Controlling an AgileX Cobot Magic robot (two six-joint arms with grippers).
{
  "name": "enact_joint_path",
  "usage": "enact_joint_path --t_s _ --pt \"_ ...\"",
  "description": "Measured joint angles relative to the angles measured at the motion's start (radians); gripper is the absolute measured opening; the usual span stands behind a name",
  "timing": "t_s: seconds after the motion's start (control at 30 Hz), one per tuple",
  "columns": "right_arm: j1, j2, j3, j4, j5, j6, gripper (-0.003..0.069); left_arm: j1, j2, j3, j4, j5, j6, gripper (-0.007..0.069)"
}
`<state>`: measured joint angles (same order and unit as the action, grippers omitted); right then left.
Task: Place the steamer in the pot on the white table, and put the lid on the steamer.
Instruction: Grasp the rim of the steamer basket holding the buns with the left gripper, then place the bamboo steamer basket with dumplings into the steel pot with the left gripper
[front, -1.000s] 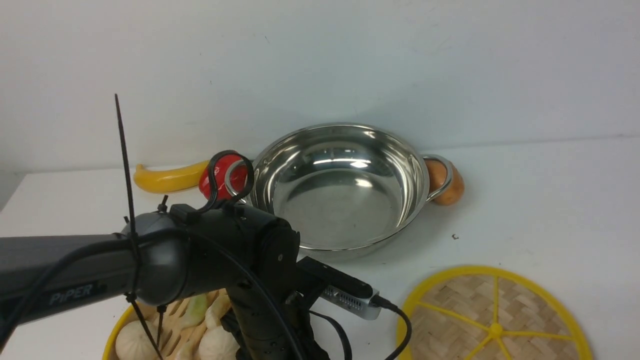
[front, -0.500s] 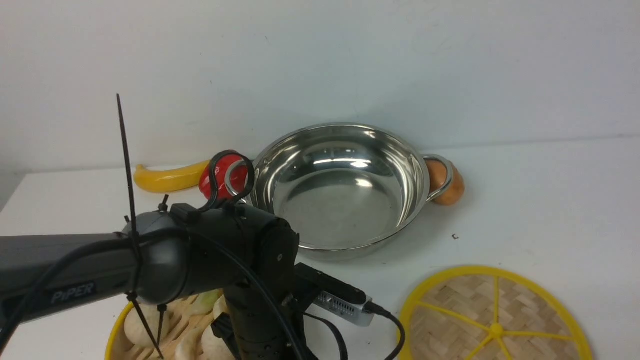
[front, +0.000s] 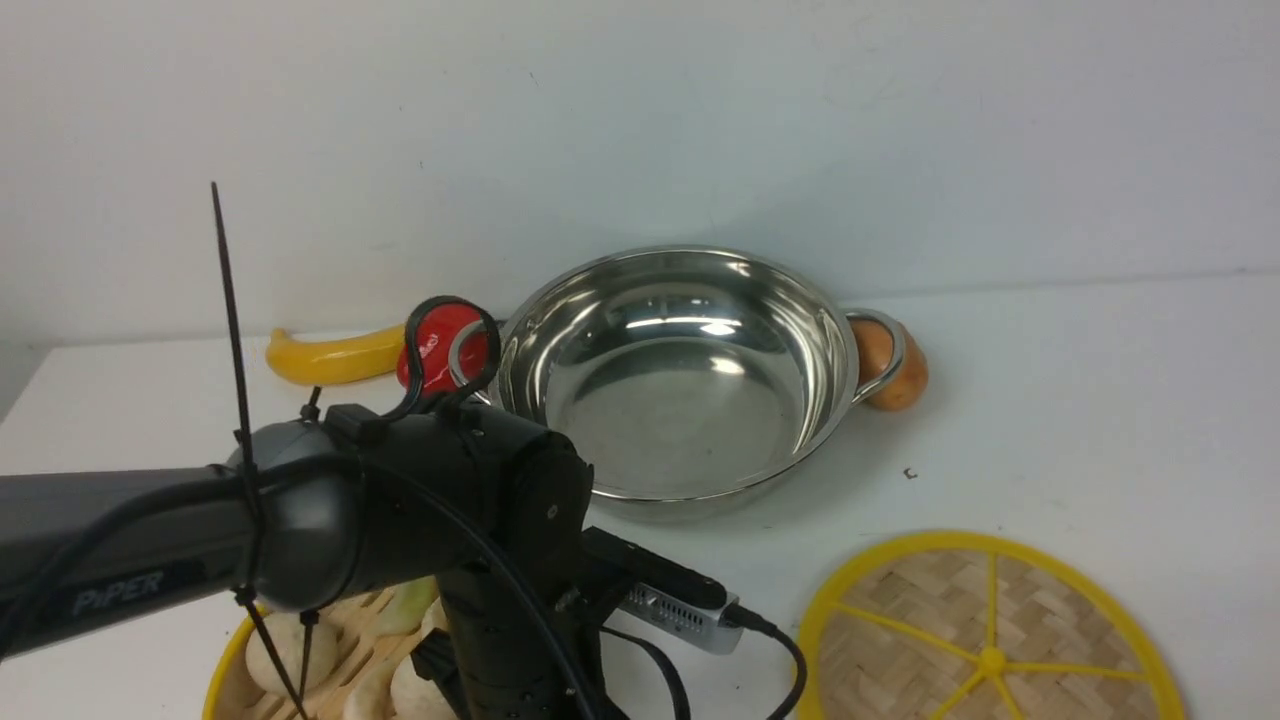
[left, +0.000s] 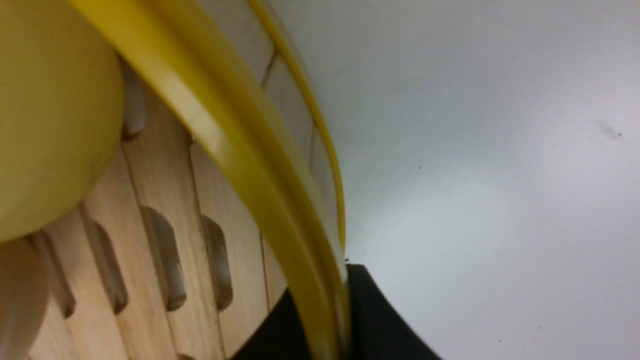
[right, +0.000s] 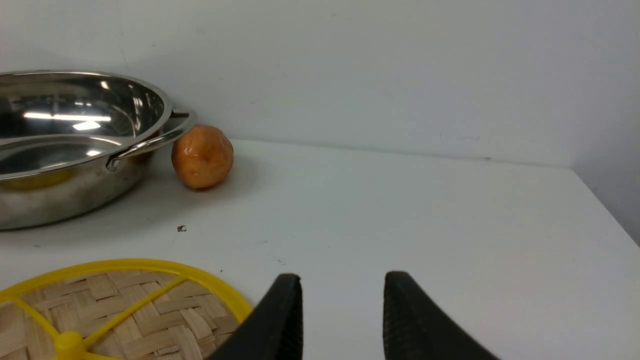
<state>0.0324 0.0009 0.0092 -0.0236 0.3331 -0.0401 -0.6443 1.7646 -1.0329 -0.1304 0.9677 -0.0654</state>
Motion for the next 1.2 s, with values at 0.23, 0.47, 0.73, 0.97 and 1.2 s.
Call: enact_joint_path --t_s 0.23,0.47,0.73,0.97,1.2 --pt "0.000 0.000 0.000 0.000 0.000 0.000 0.0248 -0.001 -0.106 0.000 0.043 0.062 -0.077 0.0027" --pt "0.000 0.000 0.000 0.000 0.000 0.000 0.0248 -0.001 -0.204 -0.013 0.162 0.190 -0.151 0.0027" --pt "0.037 0.000 0.000 0.000 0.000 0.000 0.0248 -0.001 -0.214 -0.177 0.171 0.244 -0.122 0.0027" --pt "0.039 0.000 0.000 0.000 0.000 0.000 0.0248 0.028 -0.194 -0.410 0.167 0.248 -0.064 0.0027" --pt "0.039 0.000 0.000 0.000 0.000 0.000 0.0248 0.121 -0.090 -0.563 0.116 0.256 0.082 0.0027"
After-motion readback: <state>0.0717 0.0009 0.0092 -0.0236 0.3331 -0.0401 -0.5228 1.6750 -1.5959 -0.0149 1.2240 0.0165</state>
